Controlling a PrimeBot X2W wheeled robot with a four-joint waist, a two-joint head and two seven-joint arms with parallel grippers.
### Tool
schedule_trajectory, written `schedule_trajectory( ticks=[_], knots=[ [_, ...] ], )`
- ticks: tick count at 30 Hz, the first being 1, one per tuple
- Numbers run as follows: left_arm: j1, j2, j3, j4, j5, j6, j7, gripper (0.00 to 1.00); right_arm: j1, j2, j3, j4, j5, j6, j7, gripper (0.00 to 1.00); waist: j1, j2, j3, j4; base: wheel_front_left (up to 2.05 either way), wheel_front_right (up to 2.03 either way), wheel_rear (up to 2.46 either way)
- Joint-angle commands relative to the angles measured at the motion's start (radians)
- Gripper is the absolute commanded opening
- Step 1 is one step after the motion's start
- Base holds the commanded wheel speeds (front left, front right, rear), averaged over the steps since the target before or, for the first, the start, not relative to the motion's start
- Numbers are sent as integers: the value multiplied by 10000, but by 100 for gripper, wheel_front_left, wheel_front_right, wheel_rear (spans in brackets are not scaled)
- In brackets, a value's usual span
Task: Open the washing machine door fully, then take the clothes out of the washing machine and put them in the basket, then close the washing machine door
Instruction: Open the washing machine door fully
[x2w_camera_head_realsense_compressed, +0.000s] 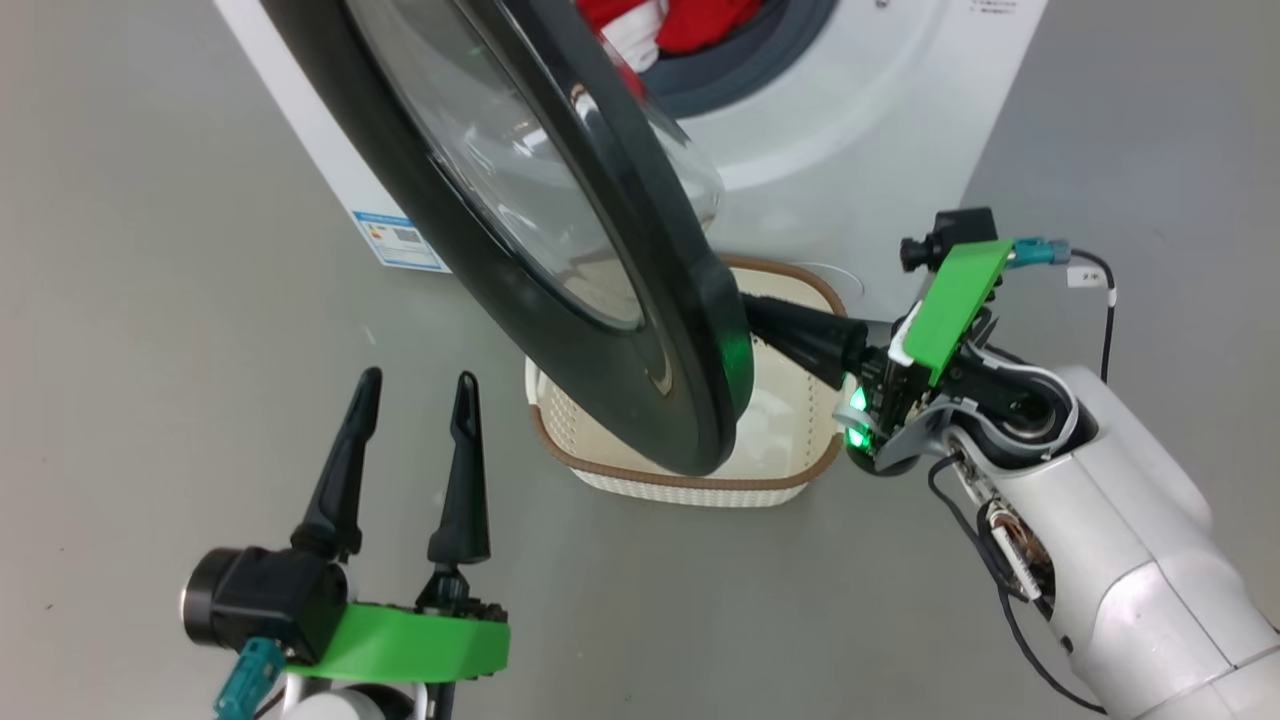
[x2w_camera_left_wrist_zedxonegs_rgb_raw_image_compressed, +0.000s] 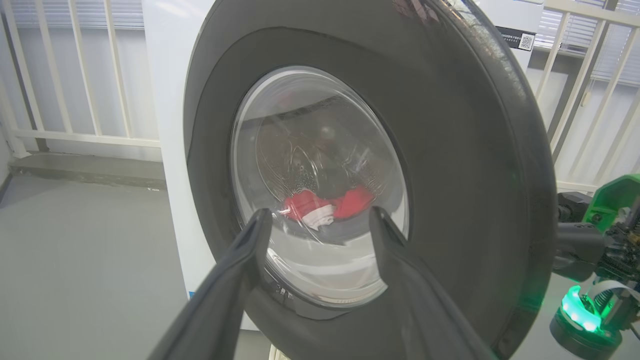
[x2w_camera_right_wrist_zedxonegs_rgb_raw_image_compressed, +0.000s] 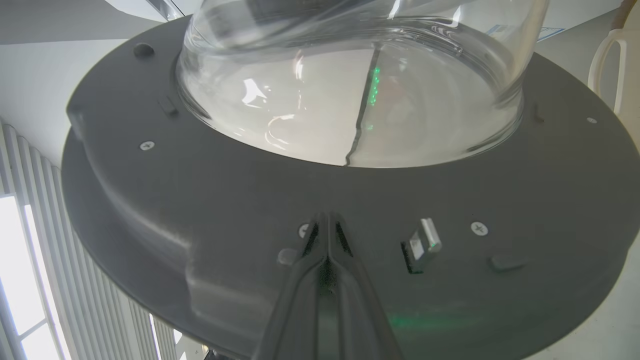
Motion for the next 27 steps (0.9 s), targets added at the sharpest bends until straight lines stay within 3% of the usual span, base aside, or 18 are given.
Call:
schedule_trajectory(
  ticks=[1, 27],
  knots=[
    [59, 118, 343, -190, -80, -4, -78, 100, 10, 275, 156, -450, 136, 79, -21, 0, 1, 0, -171, 171, 0, 0, 0],
    [386, 118, 201, -171, -287, 51, -78, 100, 263, 209, 1339, -594, 780, 79, -429, 0, 1, 0, -625, 1249, 0, 0, 0]
  ],
)
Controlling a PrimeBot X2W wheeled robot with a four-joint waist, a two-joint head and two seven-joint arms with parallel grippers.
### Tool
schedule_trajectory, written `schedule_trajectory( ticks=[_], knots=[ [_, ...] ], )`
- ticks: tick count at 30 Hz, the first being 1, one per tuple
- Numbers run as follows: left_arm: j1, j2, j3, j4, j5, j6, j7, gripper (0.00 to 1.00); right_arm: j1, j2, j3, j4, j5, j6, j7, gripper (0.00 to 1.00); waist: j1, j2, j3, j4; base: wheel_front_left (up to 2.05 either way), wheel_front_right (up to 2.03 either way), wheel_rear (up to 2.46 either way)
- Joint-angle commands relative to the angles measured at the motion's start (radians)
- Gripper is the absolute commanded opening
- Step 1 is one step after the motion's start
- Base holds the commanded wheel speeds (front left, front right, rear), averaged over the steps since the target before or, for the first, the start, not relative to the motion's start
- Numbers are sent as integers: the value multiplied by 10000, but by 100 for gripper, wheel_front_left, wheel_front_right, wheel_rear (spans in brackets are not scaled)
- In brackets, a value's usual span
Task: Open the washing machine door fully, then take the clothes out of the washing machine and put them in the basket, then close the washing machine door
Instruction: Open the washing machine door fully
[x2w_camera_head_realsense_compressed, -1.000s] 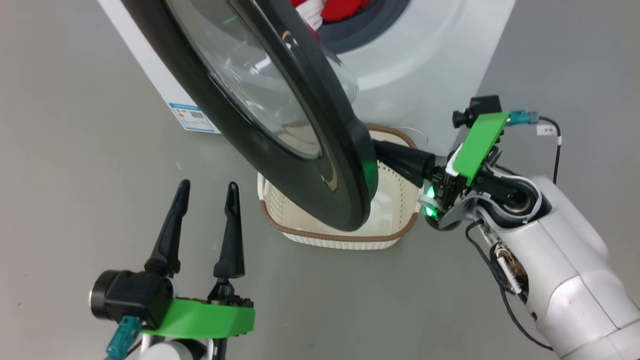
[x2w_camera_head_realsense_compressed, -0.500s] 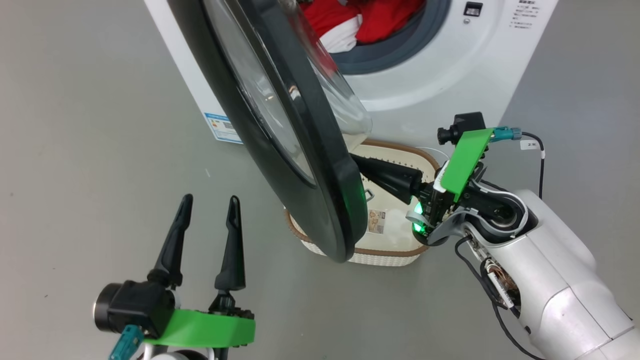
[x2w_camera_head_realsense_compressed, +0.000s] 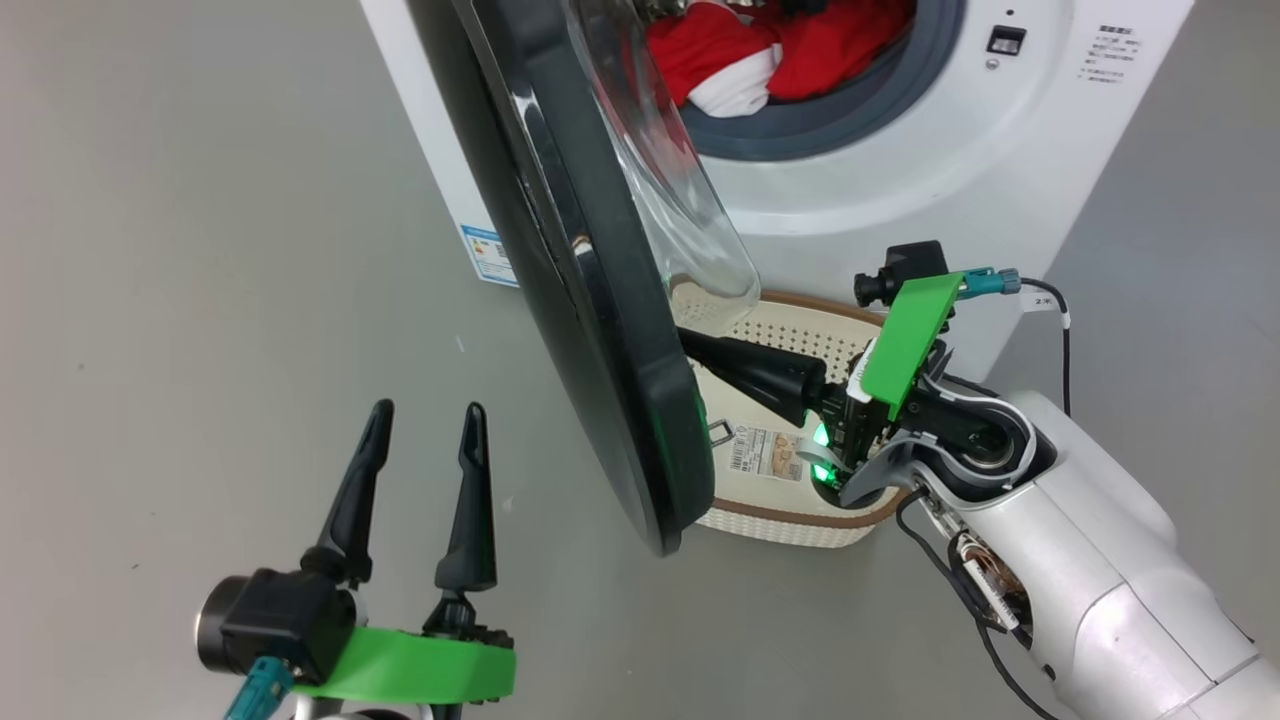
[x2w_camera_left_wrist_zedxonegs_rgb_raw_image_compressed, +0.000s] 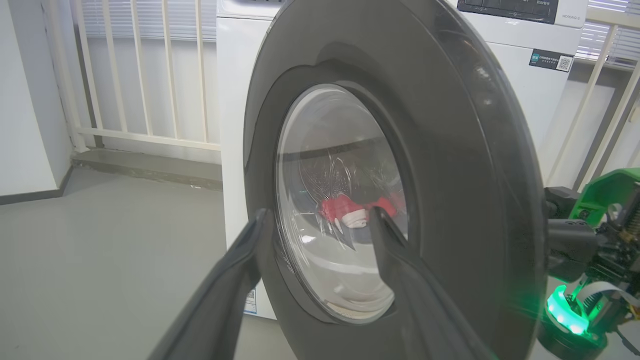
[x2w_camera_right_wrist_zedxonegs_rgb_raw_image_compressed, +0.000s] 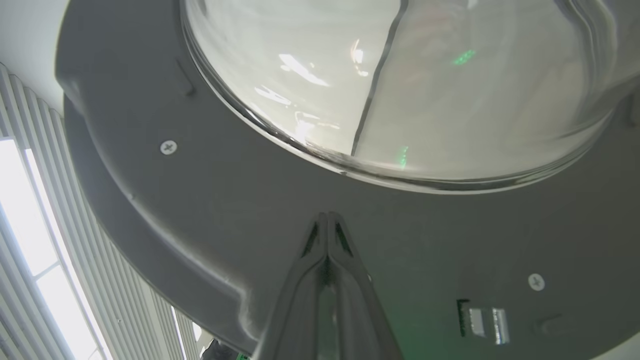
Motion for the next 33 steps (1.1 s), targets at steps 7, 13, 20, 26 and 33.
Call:
schedule_trajectory(
  ticks=[7, 13, 20, 26, 33],
  knots=[
    [16, 116, 300, -172, -116, 57, -78, 100, 143, 179, 463, -297, 297, 77, -159, 0, 0, 0, -120, 378, 0, 0, 0],
    [68, 116, 266, -188, -166, 95, -78, 100, 134, 127, 745, -286, 482, 77, -243, 0, 0, 0, -148, 600, 0, 0, 0],
    [100, 116, 245, -165, -229, 100, -78, 100, 104, 62, 1065, -302, 690, 77, -364, 0, 0, 0, -163, 780, 0, 0, 0],
    [111, 116, 287, -162, -286, 155, -78, 100, 53, 10, 1333, -319, 875, 77, -461, 0, 0, 0, -150, 918, 0, 0, 0],
    [103, 116, 230, -132, -326, 134, -78, 100, -55, -112, 1622, -380, 1108, 77, -624, 0, 0, 0, -52, 1065, 0, 0, 0]
  ],
)
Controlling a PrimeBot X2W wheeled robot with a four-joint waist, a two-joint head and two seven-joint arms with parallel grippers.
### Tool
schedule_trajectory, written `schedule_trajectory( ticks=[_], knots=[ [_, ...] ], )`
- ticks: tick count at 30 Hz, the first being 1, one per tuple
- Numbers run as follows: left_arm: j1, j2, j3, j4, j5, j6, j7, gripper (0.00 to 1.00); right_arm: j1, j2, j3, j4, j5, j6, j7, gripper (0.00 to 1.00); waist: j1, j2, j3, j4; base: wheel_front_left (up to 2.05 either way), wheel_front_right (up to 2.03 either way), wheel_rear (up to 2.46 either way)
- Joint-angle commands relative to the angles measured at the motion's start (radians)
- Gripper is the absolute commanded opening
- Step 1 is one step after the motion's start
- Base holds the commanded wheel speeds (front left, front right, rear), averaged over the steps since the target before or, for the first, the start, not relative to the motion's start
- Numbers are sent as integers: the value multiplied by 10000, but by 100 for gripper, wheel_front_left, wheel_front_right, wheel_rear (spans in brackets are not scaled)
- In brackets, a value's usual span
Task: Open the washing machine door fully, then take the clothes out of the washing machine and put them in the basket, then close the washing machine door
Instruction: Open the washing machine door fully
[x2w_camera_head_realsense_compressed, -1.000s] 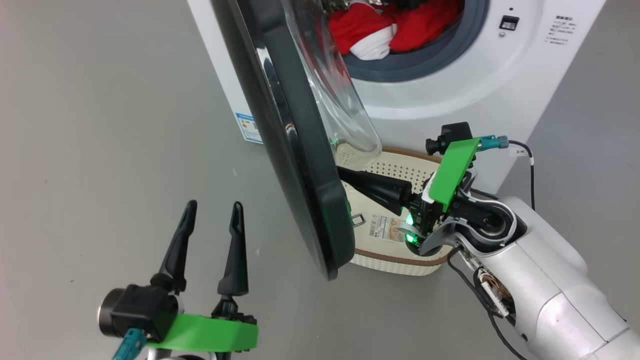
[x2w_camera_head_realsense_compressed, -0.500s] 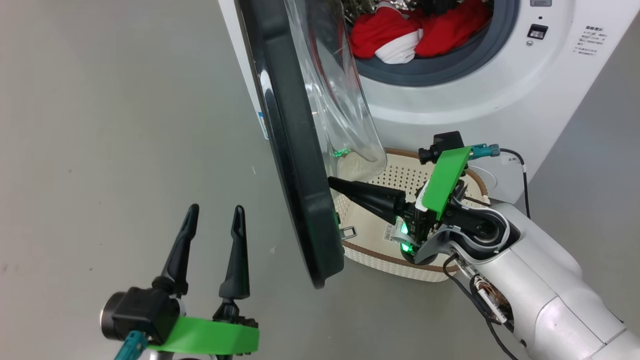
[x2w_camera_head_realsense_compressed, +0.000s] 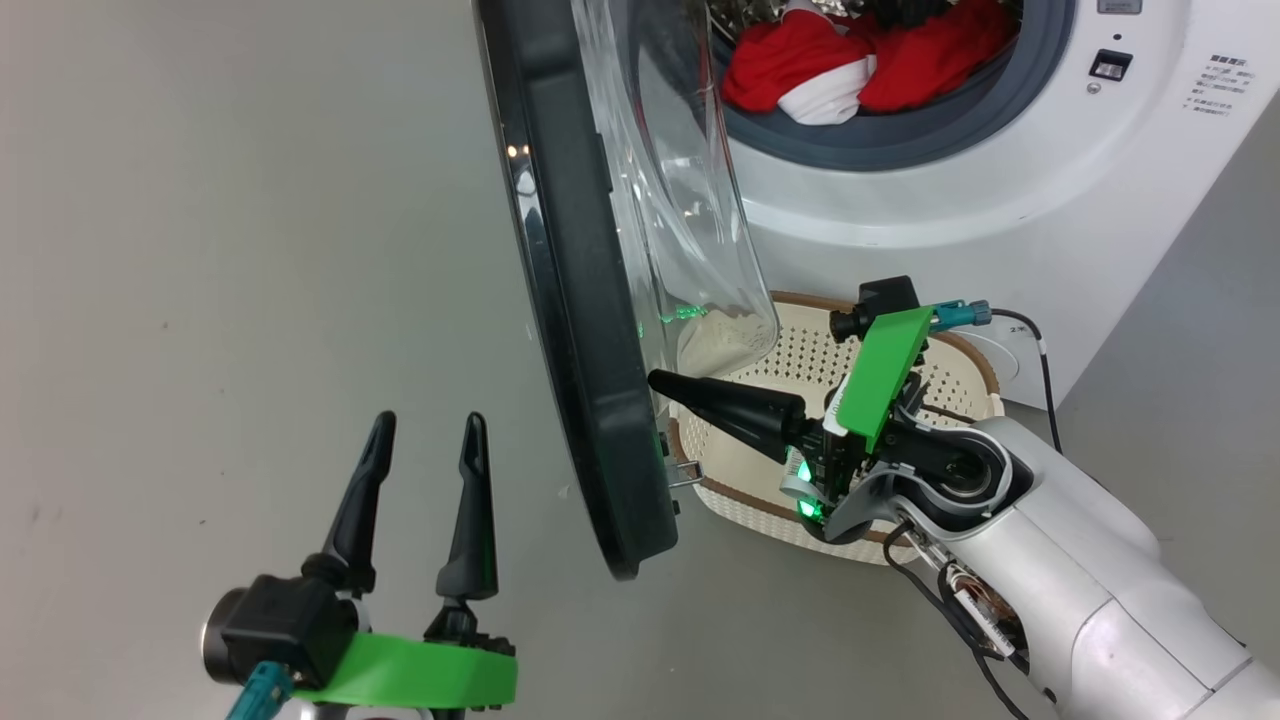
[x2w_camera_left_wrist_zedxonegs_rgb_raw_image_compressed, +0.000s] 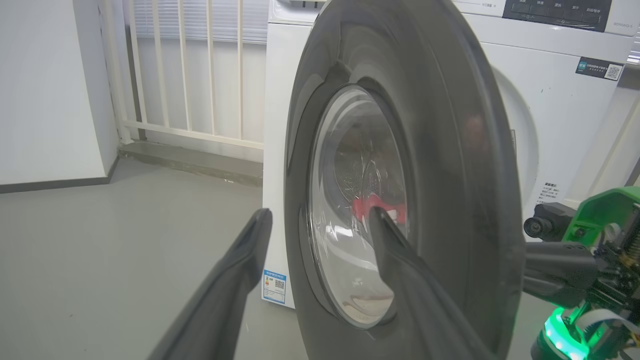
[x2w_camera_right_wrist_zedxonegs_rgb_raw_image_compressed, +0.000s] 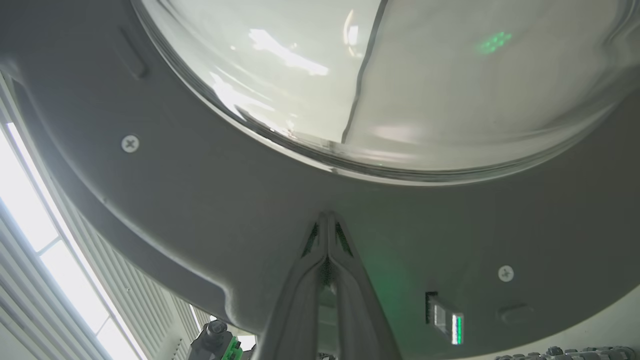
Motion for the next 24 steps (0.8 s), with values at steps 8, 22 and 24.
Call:
schedule_trajectory(
  ticks=[8, 22, 24],
  knots=[
    [10, 116, 304, -45, -85, -10, -78, 100, -45, 105, 351, -393, 311, 77, -167, 0, 0, -1, -2, 134, 0, 0, 0],
    [133, 116, 357, 193, -184, -75, -78, 100, 211, -516, 820, -1137, -1004, 77, -1803, 33, 0, -1, -359, 76, 0, 0, 0],
    [165, 118, 384, 212, -209, -88, -78, 100, 309, -662, 941, -1342, -1639, 77, -2428, 45, 0, -1, -419, 45, 0, 0, 0]
  ],
)
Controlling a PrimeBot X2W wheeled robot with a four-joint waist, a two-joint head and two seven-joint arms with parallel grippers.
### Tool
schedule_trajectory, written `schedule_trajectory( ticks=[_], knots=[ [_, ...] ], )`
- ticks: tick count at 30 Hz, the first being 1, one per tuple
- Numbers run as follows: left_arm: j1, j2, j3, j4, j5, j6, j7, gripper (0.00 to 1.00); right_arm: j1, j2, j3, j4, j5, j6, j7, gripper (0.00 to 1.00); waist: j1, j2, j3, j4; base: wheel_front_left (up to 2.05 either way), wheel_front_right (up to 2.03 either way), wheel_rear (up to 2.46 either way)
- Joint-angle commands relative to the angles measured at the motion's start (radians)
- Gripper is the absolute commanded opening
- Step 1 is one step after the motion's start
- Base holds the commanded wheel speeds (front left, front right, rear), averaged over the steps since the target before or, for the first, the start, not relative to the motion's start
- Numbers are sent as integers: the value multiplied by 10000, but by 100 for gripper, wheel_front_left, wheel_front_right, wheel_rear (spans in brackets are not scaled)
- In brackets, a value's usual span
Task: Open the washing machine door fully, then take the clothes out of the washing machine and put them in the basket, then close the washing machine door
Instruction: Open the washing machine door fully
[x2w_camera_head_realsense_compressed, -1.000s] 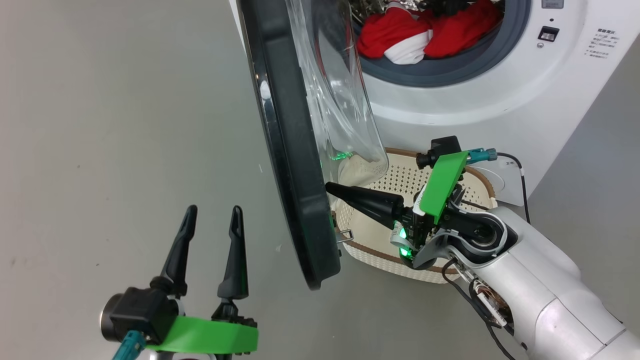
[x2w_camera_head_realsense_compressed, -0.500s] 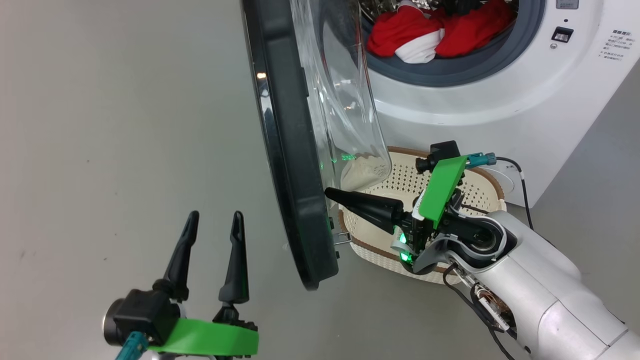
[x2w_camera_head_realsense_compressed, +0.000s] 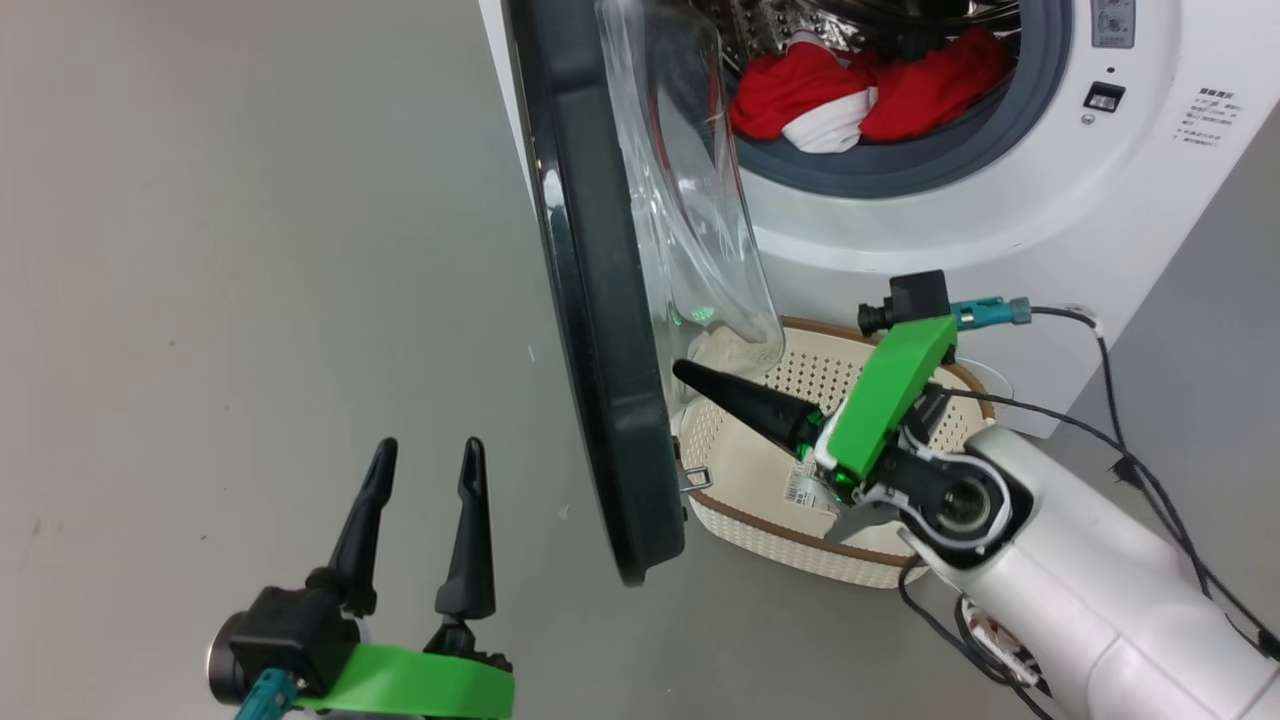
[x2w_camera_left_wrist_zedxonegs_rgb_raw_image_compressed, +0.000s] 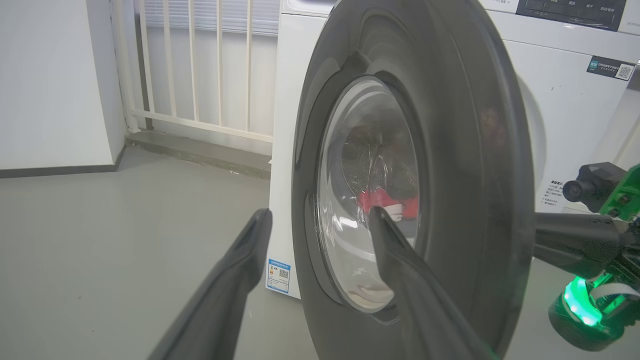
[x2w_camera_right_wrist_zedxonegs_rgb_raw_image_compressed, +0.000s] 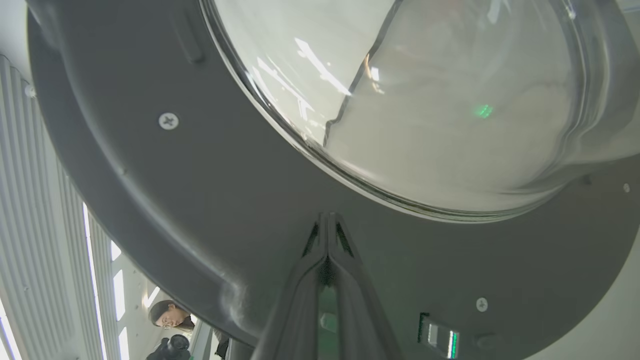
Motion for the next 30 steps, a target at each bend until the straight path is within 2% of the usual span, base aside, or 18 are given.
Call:
schedule_trajectory(
  ticks=[1, 2, 3, 4, 5, 11, 16, 21, 24, 28, 29, 30],
  knots=[
    [-15, 117, 370, -198, -47, -68, -78, 100, 227, -14, 135, -339, -462, 77, -328, 48, 0, 0, -53, -39, 0, 0, 0],
    [-1, 118, 382, -192, -55, -72, -78, 100, 265, -113, 245, -445, -898, 77, -678, 69, 0, 0, -76, -56, 0, 0, 0],
    [11, 120, 392, -190, -64, -77, -78, 100, 317, -183, 331, -542, -1288, 77, -1034, 85, 0, 0, -97, -74, 0, 0, 0],
    [23, 121, 406, -193, -77, -86, -78, 100, 393, -224, 377, -629, -1600, 77, -1385, 96, 0, 0, -118, -91, 0, 0, 0],
    [36, 124, 421, -195, -85, -92, -78, 100, 458, -277, 431, -694, -1924, 77, -1733, 100, 0, 0, -144, -109, 0, 0, 0],
    [94, 131, 514, -227, -119, -89, -78, 100, 872, -527, 603, -950, -3296, 77, -3356, 100, 0, 0, -221, -199, 0, 0, 0],
    [163, 130, 603, -274, -96, -80, -78, 100, 1131, -792, 732, -952, -4904, 77, -5010, 100, 0, 0, -284, -256, 0, 0, 0],
    [279, 127, 712, -384, -90, -96, -78, 100, 1526, -662, 464, -443, -6437, 77, -5625, 100, 0, 0, -388, -330, 0, 0, 0],
    [347, 126, 799, -468, -64, -100, -78, 100, 1786, -426, -111, -110, -7632, 77, -5714, 100, 0, 0, -427, -383, 0, 0, 0],
    [409, 123, 888, -590, -19, -104, -78, 100, 2481, 257, -2188, -132, -9714, 77, -5726, 100, 0, 0, -433, -418, 0, 0, 0],
    [409, 123, 888, -590, -19, -104, -78, 100, 2481, 257, -2188, -132, -9714, 77, -5726, 100, 0, 0, -433, -418, 0, 0, 0],
    [418, 122, 889, -607, -13, -109, -78, 100, 2736, 466, -2677, -220, -10256, 77, -5726, 100, 0, 0, -437, -406, 0, 0, 0]
  ],
)
